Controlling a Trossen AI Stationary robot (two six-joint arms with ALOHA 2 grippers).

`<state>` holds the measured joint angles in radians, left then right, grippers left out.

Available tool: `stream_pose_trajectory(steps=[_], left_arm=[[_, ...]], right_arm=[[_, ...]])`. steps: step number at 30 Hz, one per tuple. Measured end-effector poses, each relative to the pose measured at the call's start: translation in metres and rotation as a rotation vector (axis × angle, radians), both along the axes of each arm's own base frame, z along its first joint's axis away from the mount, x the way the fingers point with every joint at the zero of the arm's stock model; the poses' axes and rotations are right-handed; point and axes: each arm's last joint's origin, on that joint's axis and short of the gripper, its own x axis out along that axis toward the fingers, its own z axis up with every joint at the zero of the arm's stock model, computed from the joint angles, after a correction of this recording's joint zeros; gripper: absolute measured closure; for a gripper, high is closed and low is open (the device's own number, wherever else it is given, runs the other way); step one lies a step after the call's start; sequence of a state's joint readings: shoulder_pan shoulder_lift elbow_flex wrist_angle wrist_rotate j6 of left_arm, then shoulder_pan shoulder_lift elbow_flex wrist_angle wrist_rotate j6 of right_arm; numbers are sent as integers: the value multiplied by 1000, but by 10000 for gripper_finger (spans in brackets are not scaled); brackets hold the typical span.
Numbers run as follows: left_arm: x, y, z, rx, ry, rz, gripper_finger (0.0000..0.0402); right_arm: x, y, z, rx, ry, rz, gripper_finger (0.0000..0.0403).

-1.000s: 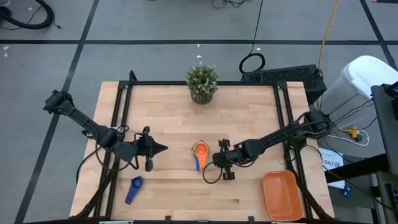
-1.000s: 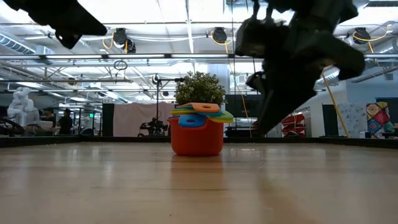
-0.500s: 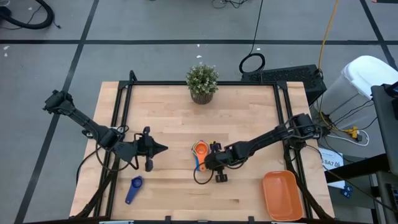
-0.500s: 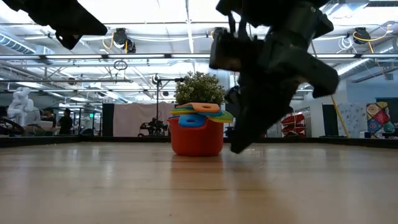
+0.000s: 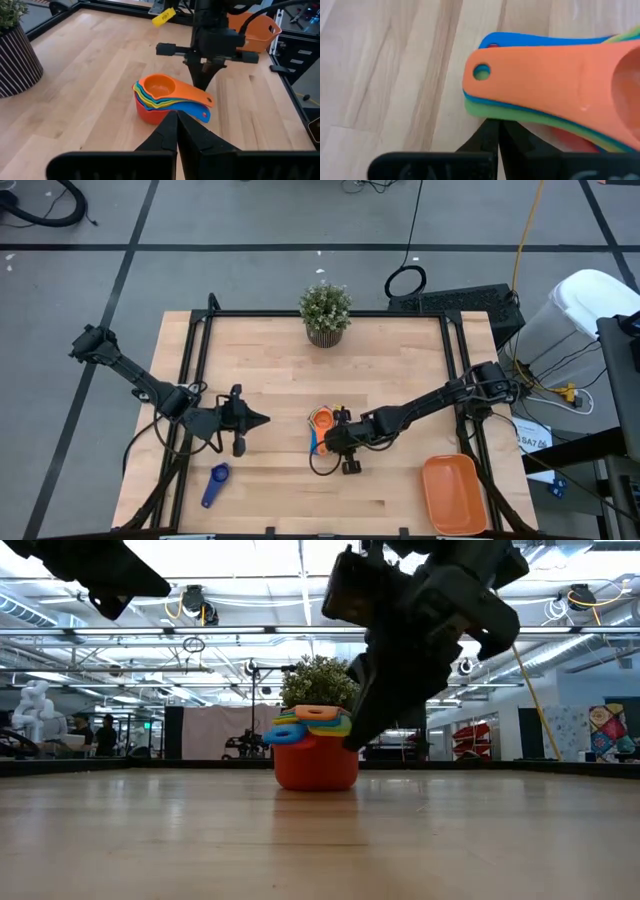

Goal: Nest measuring cups in basket
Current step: Adjust the nested measuring cups, then stack the dark blue measuring cup on top of the orange measuring cup

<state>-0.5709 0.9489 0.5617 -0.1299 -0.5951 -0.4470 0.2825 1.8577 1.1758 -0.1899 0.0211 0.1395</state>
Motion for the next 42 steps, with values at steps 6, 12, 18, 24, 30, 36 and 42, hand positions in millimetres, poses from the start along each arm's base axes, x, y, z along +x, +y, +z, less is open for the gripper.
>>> stream_pose_trajectory(steps=[6, 12, 18, 24, 30, 36, 42], left_arm=[[0, 0, 0, -2, 6, -11, 393], [0, -1, 0, 4, 1, -15, 393], [0, 0, 0, -3, 6, -11, 392], [-3, 1, -5, -19, 51, 12, 392], [-13, 6, -20, -199, 219, 130, 392], [-18, -2, -24, -356, 339, 26, 392], [-29, -10, -29, -503, 526, -64, 392]], right_arm=[[-9, -4, 7, -40, 50, -20, 403], [3, -2, 12, -3, -76, -17, 403], [-7, -5, 14, -24, 6, -24, 403], [-8, -5, 15, -25, 9, -24, 403], [-12, -6, 13, -31, 53, -21, 403], [-21, -14, 7, -79, 173, -30, 403], [-27, -18, 7, -105, 237, -28, 403]])
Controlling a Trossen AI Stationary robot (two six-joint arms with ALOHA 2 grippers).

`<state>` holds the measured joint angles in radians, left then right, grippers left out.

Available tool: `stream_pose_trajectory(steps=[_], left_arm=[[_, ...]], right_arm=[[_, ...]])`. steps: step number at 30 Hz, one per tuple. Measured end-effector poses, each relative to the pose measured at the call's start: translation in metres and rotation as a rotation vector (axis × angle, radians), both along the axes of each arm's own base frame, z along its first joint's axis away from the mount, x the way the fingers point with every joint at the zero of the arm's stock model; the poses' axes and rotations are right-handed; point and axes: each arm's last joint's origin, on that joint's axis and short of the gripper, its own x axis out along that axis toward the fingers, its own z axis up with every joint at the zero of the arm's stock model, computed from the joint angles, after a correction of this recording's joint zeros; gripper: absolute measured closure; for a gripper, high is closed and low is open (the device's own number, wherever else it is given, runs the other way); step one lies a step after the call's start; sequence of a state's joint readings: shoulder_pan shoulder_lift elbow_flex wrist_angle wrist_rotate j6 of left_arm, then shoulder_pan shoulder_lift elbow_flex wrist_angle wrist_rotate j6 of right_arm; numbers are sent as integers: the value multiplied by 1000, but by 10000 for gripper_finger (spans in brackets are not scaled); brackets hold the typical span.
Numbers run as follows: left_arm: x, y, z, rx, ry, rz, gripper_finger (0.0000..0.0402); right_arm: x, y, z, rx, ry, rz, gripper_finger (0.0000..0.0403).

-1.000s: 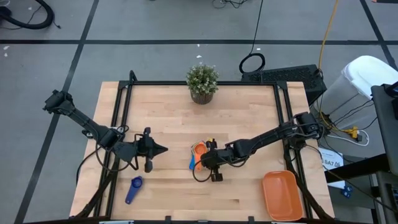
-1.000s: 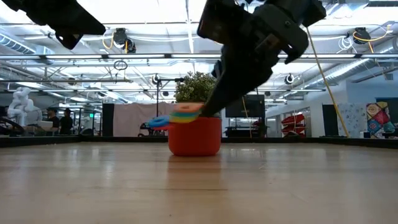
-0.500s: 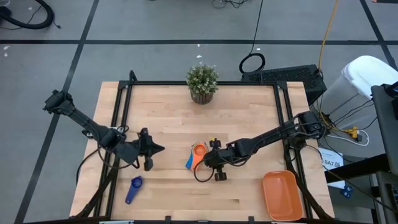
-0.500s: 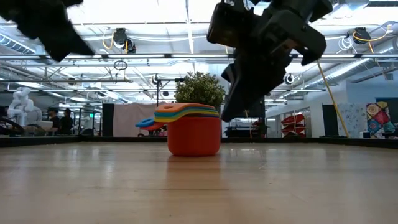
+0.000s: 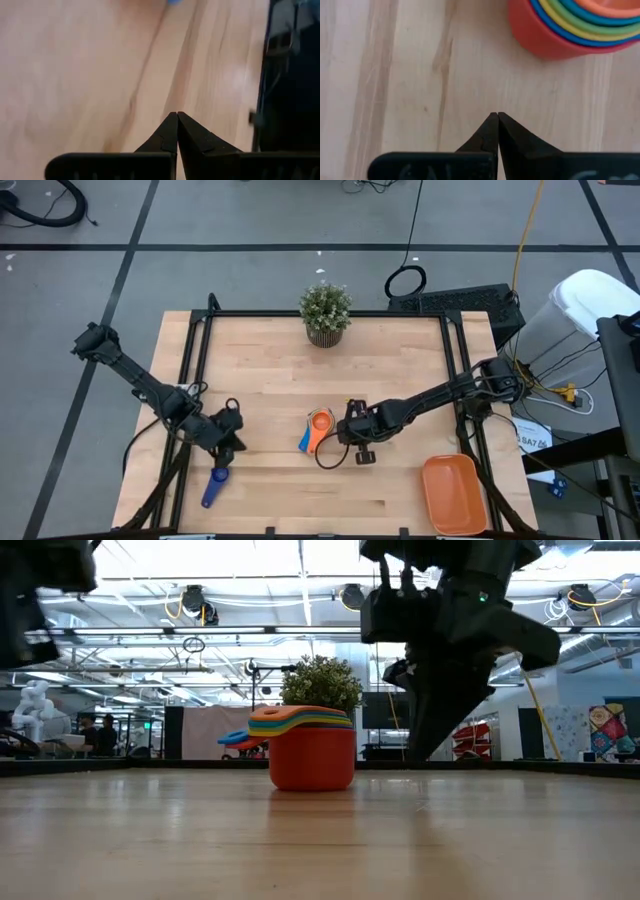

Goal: Nest measuring cups in basket
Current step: Stack the dark blue measuring cup on top of the orange measuring cup

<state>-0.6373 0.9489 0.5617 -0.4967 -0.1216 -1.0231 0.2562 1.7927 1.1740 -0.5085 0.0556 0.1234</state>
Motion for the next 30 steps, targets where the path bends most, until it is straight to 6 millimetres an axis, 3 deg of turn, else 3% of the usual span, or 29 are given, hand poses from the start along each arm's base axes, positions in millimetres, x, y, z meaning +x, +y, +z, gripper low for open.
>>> stream_pose_trajectory(steps=[6, 12, 21, 30], left_arm=[[-15, -12, 1, 2, 200, -4, 398], [-10, -38, 9, 55, 344, -32, 399], [-6, -64, -20, 129, 534, -71, 398], [-11, -68, -20, 144, 526, -89, 336]], right_arm=[[-5, -3, 5, -46, -30, -9, 403], [-20, -7, 7, -27, -59, -37, 403], [-43, -12, 25, 39, -194, -85, 403], [-54, -14, 36, 45, -236, -131, 403]])
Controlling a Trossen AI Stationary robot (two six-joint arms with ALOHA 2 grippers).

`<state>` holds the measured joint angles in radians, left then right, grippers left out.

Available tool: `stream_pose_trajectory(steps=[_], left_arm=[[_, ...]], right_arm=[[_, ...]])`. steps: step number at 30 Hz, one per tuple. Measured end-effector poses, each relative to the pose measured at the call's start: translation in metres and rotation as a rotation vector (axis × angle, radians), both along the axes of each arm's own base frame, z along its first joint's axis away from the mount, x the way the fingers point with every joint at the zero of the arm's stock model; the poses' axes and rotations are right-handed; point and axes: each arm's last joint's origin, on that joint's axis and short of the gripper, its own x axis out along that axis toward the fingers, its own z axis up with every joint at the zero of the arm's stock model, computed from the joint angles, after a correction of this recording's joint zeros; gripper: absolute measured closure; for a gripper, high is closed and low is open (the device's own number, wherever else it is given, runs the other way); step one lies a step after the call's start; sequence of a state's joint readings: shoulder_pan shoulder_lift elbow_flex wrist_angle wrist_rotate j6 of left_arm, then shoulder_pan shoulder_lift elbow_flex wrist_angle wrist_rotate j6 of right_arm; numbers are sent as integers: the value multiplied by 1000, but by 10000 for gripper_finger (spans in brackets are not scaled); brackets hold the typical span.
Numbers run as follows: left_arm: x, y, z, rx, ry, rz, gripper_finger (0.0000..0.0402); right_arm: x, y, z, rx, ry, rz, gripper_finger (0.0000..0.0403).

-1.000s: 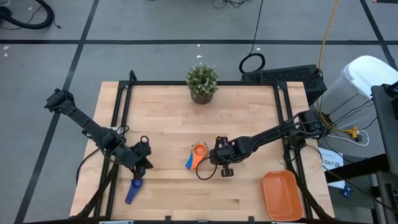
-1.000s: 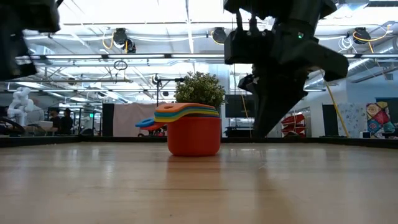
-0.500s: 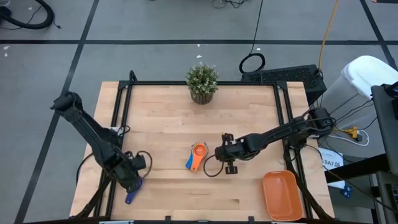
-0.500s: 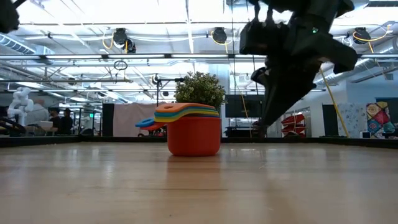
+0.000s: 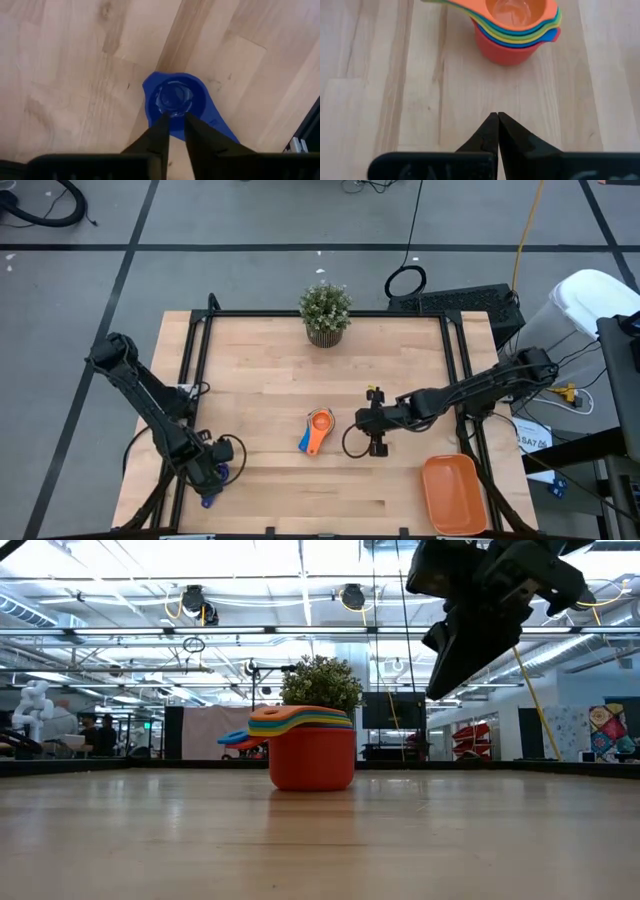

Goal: Nest measuring cups in basket
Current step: Stack the dark blue measuring cup on top of the orange measuring cup

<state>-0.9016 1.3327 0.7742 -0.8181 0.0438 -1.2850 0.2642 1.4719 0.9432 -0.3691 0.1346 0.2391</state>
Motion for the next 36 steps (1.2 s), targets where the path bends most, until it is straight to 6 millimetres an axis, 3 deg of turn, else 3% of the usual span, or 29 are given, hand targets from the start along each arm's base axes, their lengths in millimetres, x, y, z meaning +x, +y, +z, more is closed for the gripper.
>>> stream_pose_trajectory(steps=[10, 18, 23, 29, 34, 36], left_arm=[[-4, 5, -11, 40, 3, 18, 232], [-11, 5, -30, -2, -18, 33, 210], [-16, 10, -39, 26, 6, 44, 234], [-22, 16, -52, 25, 0, 61, 311], [-17, 12, -49, 4, -55, 49, 384], [-13, 13, -48, 2, -63, 52, 390]], right_arm=[[0, 1, 0, 9, 3, -6, 403], [-3, 5, -1, 18, 19, -9, 403], [-3, 5, -1, 23, 18, -20, 403], [-4, 11, -1, 27, 18, -5, 403], [-5, 13, -1, 29, 24, -5, 403], [-5, 12, -1, 26, 24, -8, 403]])
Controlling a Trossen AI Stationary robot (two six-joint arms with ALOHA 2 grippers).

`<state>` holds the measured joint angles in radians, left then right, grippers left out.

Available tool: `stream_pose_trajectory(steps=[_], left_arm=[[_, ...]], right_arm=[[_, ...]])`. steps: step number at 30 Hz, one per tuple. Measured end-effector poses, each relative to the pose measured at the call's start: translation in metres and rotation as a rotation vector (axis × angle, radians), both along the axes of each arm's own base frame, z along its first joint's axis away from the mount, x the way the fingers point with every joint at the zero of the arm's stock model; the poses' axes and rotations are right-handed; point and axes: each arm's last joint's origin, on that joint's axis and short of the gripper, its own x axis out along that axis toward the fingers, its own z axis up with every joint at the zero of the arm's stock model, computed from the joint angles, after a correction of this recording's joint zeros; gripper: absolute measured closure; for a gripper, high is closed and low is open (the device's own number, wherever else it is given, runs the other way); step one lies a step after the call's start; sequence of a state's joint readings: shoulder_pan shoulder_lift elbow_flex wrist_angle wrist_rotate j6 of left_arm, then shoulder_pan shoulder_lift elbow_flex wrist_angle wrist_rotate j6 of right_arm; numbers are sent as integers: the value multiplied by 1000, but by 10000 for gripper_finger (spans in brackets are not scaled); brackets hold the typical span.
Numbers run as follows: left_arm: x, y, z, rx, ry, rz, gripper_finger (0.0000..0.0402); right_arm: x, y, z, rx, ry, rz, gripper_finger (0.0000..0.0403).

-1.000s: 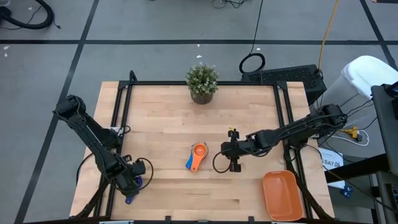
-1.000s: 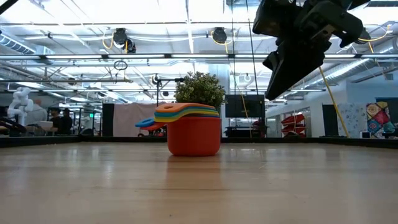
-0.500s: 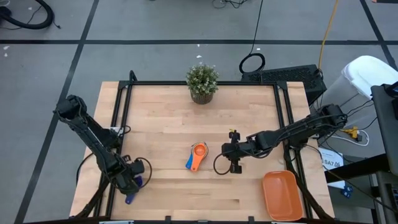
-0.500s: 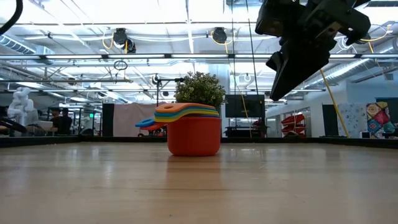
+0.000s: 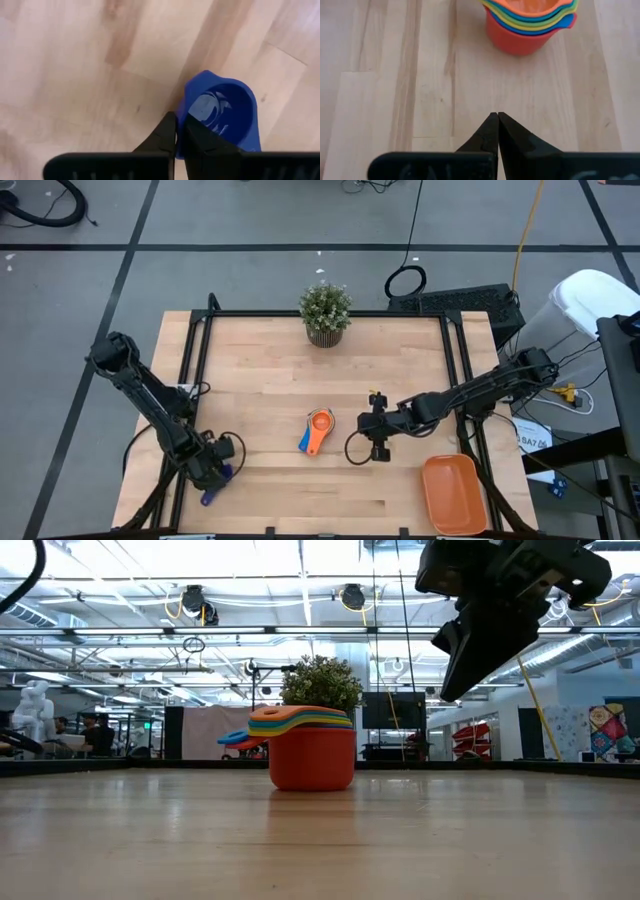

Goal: Nest measuring cups in basket
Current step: Stack the dark blue measuring cup on top of the orange measuring cup

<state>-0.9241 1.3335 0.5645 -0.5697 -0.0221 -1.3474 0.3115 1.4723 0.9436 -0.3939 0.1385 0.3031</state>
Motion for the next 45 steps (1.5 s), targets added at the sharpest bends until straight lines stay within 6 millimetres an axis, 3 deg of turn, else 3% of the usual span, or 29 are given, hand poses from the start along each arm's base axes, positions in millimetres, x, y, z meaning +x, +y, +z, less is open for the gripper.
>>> stream_pose_trajectory(steps=[6, 11, 19, 26, 32, 45], left_arm=[[19, 7, 9, 17, -35, 40, 393], [49, 21, 28, 64, -130, 59, 393], [104, 54, 85, 137, -304, 97, 393], [134, 87, 127, 175, -435, 156, 393], [157, 105, 129, 177, -426, 193, 393], [223, 111, 118, 118, -320, 140, 393]], right_arm=[[0, -1, 0, -19, -5, -10, 403], [0, -1, 0, -21, -6, -7, 403], [0, -1, 0, -21, -3, -3, 403], [0, -1, 0, -31, -3, 14, 403], [0, -1, 0, -48, 1, 38, 403], [-2, 0, -1, -41, 30, 75, 403]])
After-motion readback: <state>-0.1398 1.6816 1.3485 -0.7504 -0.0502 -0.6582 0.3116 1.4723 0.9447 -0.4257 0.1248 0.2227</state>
